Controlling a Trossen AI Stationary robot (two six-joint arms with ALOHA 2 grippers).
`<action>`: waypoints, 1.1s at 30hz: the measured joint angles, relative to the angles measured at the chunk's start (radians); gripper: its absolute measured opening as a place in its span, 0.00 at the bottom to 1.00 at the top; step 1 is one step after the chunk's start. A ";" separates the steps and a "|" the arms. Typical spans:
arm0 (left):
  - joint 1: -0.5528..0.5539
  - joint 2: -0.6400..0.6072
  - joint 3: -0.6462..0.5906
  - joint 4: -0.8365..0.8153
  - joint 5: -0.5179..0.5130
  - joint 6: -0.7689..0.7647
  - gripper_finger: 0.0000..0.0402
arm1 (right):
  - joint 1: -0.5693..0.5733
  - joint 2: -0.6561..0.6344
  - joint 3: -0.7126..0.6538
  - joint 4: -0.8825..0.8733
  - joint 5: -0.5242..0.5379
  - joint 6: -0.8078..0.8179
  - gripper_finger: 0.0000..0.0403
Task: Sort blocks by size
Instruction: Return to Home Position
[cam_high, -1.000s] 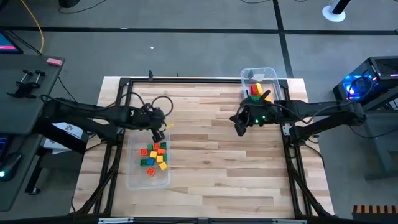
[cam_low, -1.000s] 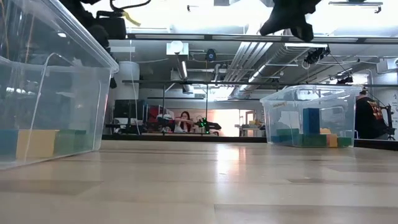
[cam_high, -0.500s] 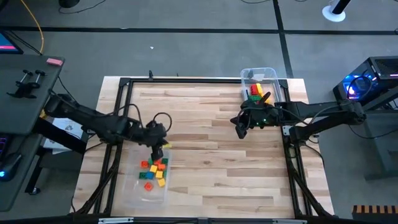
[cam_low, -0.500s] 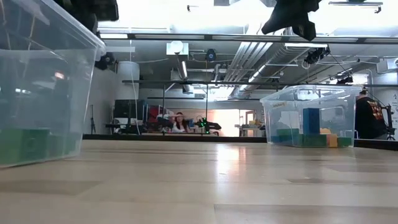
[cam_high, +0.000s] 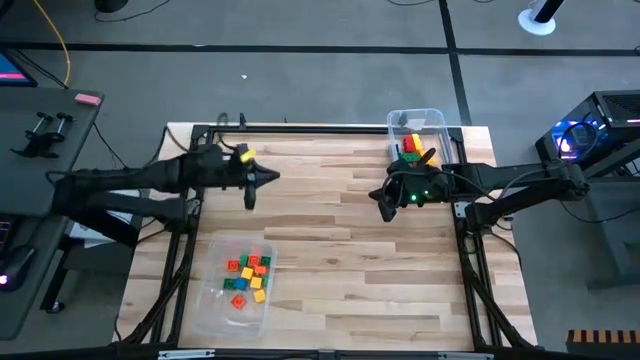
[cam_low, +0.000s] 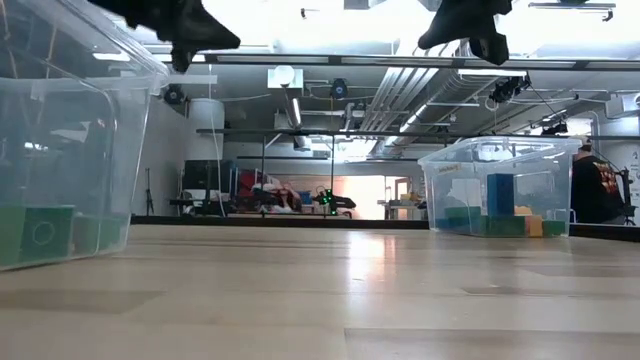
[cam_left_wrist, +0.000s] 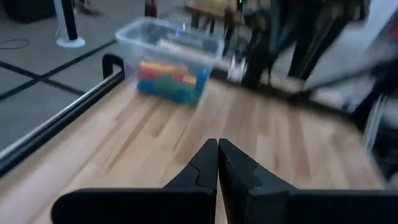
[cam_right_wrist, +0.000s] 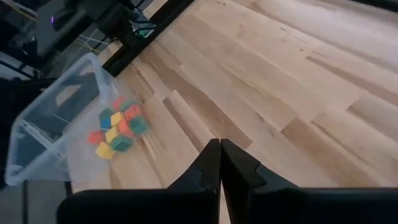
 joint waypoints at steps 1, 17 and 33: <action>0.021 -0.025 -0.040 0.054 0.021 -0.028 0.00 | 0.000 0.000 0.000 0.000 0.000 0.015 0.00; -0.186 -0.330 -0.643 0.669 -0.212 -0.329 0.00 | -0.002 -0.004 -0.001 0.018 -0.035 0.086 0.00; -0.283 -0.366 -0.716 0.612 -0.288 -0.328 0.00 | 0.091 -0.273 -0.159 0.057 -0.028 0.100 0.00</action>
